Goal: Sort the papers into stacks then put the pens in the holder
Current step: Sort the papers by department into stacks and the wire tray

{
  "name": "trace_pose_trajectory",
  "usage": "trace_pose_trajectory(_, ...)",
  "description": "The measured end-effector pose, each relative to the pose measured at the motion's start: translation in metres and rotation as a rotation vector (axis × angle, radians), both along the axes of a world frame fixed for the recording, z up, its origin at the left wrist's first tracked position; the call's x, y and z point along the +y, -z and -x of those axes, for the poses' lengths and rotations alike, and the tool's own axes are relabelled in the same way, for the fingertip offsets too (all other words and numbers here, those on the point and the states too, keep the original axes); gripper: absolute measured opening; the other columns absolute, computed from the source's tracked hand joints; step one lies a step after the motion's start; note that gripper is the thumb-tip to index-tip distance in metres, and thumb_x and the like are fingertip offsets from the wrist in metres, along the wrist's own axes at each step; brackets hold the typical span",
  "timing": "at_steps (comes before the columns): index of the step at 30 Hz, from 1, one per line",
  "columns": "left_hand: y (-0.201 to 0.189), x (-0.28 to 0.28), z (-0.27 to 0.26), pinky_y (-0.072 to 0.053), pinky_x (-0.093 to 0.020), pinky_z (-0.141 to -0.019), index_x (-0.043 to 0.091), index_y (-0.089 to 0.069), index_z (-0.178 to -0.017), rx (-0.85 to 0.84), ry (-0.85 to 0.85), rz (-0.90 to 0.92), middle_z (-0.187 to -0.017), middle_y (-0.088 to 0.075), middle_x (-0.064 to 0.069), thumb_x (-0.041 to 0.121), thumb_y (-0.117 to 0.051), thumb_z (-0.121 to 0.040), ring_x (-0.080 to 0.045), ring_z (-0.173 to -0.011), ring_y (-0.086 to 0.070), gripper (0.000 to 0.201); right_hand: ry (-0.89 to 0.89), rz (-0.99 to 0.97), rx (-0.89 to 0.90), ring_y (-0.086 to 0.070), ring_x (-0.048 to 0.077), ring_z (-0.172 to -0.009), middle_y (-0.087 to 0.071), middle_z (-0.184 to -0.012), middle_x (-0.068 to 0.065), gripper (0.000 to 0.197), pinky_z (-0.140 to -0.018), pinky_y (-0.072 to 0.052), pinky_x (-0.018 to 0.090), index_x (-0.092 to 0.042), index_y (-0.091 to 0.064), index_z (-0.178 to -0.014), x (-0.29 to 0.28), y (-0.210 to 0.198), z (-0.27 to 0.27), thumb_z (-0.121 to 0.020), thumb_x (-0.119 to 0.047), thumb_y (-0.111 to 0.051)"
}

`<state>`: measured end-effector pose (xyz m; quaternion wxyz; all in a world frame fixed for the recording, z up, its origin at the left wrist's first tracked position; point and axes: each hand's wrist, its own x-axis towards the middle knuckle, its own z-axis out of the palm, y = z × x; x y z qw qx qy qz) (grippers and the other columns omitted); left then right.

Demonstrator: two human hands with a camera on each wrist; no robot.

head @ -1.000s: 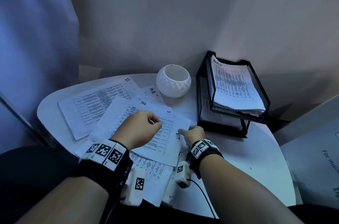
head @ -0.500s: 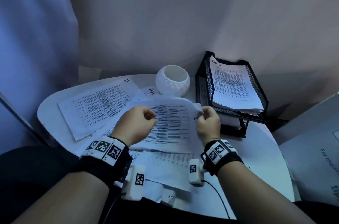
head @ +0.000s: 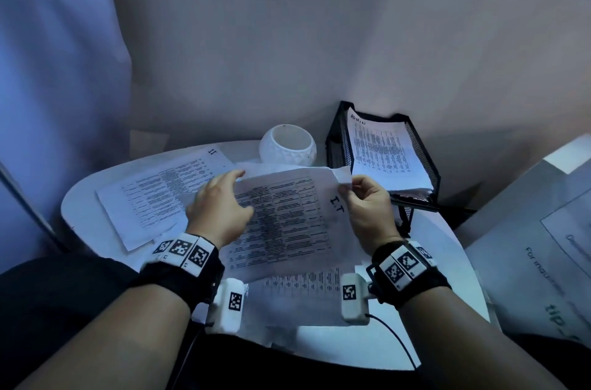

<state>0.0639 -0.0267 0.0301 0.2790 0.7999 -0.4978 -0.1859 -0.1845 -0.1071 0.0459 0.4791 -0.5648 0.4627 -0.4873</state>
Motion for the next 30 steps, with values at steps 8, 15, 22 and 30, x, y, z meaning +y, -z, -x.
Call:
trace_pose_trajectory(8, 0.000, 0.003, -0.005, -0.049, -0.044, -0.093, 0.029, -0.067, -0.081, -0.018, -0.012, -0.121, -0.077, -0.071, 0.005, 0.044, -0.070, -0.084, -0.030, -0.092, -0.069, 0.015, 0.060, -0.094, -0.178, -0.065, 0.025, -0.081, -0.072, -0.090, 0.016, 0.009, -0.082, -0.057, 0.044, -0.007, -0.069, -0.092, 0.010, -0.008, 0.017, -0.096, -0.015, -0.068)
trace_pose_trajectory(15, -0.006, 0.002, -0.007, -0.037, -0.033, -0.063, 0.007, -0.070, -0.078, 0.486, -0.025, 0.059, -0.068, -0.061, -0.003, 0.032, -0.071, -0.095, -0.023, -0.065, -0.053, 0.030, 0.288, -0.281, -0.531, -0.069, 0.024, -0.073, -0.073, -0.086, 0.012, 0.020, -0.062, -0.061, 0.034, -0.015, -0.063, -0.087, 0.006, 0.007, 0.044, -0.104, -0.008, -0.053)
trace_pose_trajectory(22, 0.013, -0.009, 0.000, -0.042, -0.039, -0.074, 0.005, -0.072, -0.093, 0.698, 0.050, 0.019, -0.081, -0.067, -0.012, 0.050, -0.072, -0.070, -0.022, -0.077, -0.059, 0.051, 0.276, -0.433, -0.647, -0.073, 0.026, -0.078, -0.073, -0.095, 0.015, 0.018, -0.069, -0.063, 0.039, -0.012, -0.063, -0.094, 0.003, 0.020, 0.027, -0.105, -0.008, -0.049)
trace_pose_trajectory(30, -0.004, -0.007, -0.016, -0.059, -0.037, -0.065, 0.020, -0.060, -0.114, 0.509, -0.111, 0.132, -0.092, -0.072, -0.006, 0.011, -0.076, -0.085, -0.026, -0.074, -0.072, 0.034, 0.295, -0.556, -0.406, -0.067, 0.025, -0.078, -0.071, -0.099, 0.014, 0.018, -0.068, -0.055, 0.037, -0.010, -0.061, -0.117, -0.009, 0.045, -0.007, -0.102, -0.010, -0.051)
